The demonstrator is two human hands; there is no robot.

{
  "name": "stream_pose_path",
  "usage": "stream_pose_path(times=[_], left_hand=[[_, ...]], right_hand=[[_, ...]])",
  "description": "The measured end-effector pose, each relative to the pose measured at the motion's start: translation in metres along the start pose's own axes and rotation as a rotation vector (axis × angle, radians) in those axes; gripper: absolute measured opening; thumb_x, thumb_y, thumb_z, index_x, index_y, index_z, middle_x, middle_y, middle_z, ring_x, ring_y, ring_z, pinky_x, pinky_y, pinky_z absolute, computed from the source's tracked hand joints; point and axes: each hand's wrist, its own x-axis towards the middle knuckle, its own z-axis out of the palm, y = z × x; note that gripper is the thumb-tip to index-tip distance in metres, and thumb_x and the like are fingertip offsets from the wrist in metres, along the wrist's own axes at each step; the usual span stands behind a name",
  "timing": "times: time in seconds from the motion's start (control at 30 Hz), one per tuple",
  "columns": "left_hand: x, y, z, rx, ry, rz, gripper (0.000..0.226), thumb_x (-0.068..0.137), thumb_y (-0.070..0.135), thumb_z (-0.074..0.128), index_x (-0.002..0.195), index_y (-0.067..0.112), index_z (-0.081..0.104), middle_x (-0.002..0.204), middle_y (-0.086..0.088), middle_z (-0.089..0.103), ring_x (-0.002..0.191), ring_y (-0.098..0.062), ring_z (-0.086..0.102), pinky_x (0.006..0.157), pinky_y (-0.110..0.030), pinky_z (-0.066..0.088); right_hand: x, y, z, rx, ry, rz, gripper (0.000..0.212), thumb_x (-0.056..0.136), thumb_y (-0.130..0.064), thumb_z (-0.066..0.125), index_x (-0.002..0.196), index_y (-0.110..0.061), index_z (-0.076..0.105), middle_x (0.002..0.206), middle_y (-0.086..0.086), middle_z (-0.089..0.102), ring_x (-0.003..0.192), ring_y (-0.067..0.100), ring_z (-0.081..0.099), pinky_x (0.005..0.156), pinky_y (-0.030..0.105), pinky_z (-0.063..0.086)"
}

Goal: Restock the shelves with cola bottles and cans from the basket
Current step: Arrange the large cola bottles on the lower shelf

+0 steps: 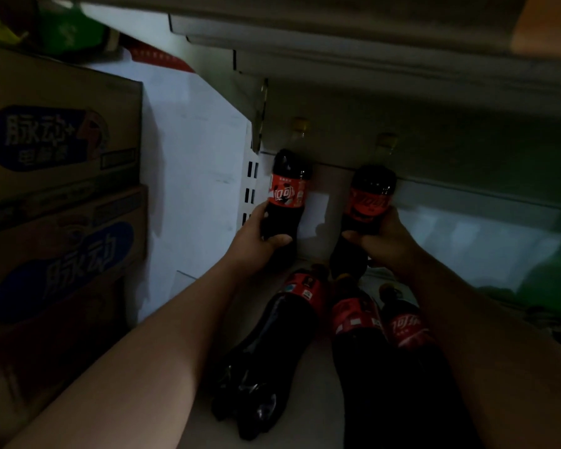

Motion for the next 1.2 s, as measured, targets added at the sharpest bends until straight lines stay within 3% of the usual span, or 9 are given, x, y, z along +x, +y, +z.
stream_pose_path(times=[0.13, 0.3, 0.4, 0.47, 0.63, 0.87, 1.0, 1.1, 1.2], left_hand=[[-0.001, 0.001, 0.0, -0.017, -0.006, -0.026, 0.073, 0.086, 0.015, 0.068, 0.147, 0.026, 0.03, 0.143, -0.004, 0.048, 0.132, -0.024, 0.046, 0.107, -0.052, 0.041], [-0.004, 0.016, -0.006, -0.02, -0.064, -0.095, 0.078, 0.085, 0.009, 0.069, 0.149, 0.022, 0.027, 0.144, -0.009, 0.046, 0.133, -0.027, 0.045, 0.109, -0.047, 0.04], [-0.021, 0.028, -0.014, 0.051, -0.013, -0.138, 0.087, 0.082, 0.019, 0.074, 0.151, 0.018, 0.02, 0.151, -0.007, 0.037, 0.136, -0.025, 0.04, 0.105, -0.036, 0.04], [-0.037, 0.034, -0.021, 0.098, 0.036, -0.172, 0.083, 0.082, 0.027, 0.074, 0.148, 0.017, 0.027, 0.145, -0.006, 0.043, 0.126, -0.021, 0.048, 0.093, -0.029, 0.045], [-0.082, 0.052, -0.038, 0.148, -0.123, -0.334, 0.069, 0.072, 0.05, 0.071, 0.127, 0.012, 0.057, 0.12, -0.006, 0.064, 0.099, -0.016, 0.064, 0.08, -0.024, 0.051], [-0.117, 0.089, -0.025, 0.26, -0.358, -0.527, 0.065, 0.06, 0.067, 0.075, 0.1, 0.015, 0.074, 0.094, -0.001, 0.076, 0.089, -0.015, 0.071, 0.091, -0.032, 0.054], [-0.124, 0.1, -0.012, 0.309, -0.323, -0.594, 0.083, 0.046, 0.059, 0.085, 0.112, 0.012, 0.067, 0.097, -0.004, 0.073, 0.087, -0.017, 0.071, 0.082, -0.03, 0.058], [-0.128, 0.108, -0.01, 0.211, -0.198, -0.65, 0.078, 0.055, 0.04, 0.089, 0.119, 0.006, 0.06, 0.097, -0.007, 0.069, 0.078, -0.017, 0.067, 0.056, -0.021, 0.053], [-0.137, 0.111, -0.018, 0.101, -0.075, -0.684, 0.065, 0.061, 0.029, 0.089, 0.115, 0.004, 0.062, 0.093, -0.01, 0.07, 0.076, -0.019, 0.068, 0.053, -0.021, 0.05]], right_hand=[[0.003, 0.003, 0.001, 0.008, -0.008, 0.025, 0.094, 0.058, -0.037, 0.076, 0.14, -0.012, 0.037, 0.121, 0.005, 0.06, 0.112, 0.022, 0.059, 0.092, 0.038, 0.053], [-0.015, -0.014, -0.001, 0.078, -0.014, 0.088, 0.029, 0.085, 0.0, 0.066, 0.111, -0.004, 0.053, 0.091, 0.0, 0.061, 0.08, 0.008, 0.059, 0.054, 0.006, 0.045], [-0.036, -0.017, -0.007, 0.203, -0.022, 0.197, 0.086, 0.079, -0.014, 0.077, 0.146, -0.004, 0.024, 0.136, 0.01, 0.051, 0.124, 0.025, 0.052, 0.092, 0.025, 0.046], [-0.055, -0.02, -0.012, 0.2, -0.013, 0.25, 0.106, 0.076, -0.024, 0.079, 0.152, -0.009, 0.008, 0.152, 0.013, 0.033, 0.135, 0.028, 0.04, 0.097, 0.033, 0.039], [-0.102, -0.03, -0.03, 0.065, 0.057, 0.246, 0.088, 0.071, -0.035, 0.082, 0.143, -0.012, 0.036, 0.139, 0.015, 0.05, 0.119, 0.027, 0.054, 0.09, 0.035, 0.049], [-0.147, -0.056, -0.031, -0.251, -0.122, 0.148, 0.057, 0.075, -0.042, 0.078, 0.112, 0.0, 0.065, 0.112, 0.015, 0.068, 0.099, 0.025, 0.065, 0.084, 0.033, 0.053], [-0.152, -0.072, -0.028, -0.501, -0.206, 0.161, 0.055, 0.068, -0.056, 0.077, 0.085, -0.006, 0.061, 0.087, 0.009, 0.065, 0.081, 0.021, 0.062, 0.052, 0.024, 0.037], [-0.156, -0.083, -0.023, -0.594, -0.236, 0.143, 0.053, 0.069, -0.06, 0.074, 0.082, -0.012, 0.054, 0.083, 0.003, 0.057, 0.084, 0.019, 0.06, 0.054, 0.024, 0.035], [-0.161, -0.094, -0.013, -0.631, -0.304, 0.101, 0.055, 0.079, -0.058, 0.067, 0.109, -0.013, 0.058, 0.106, 0.009, 0.061, 0.104, 0.024, 0.06, 0.071, 0.024, 0.039]])
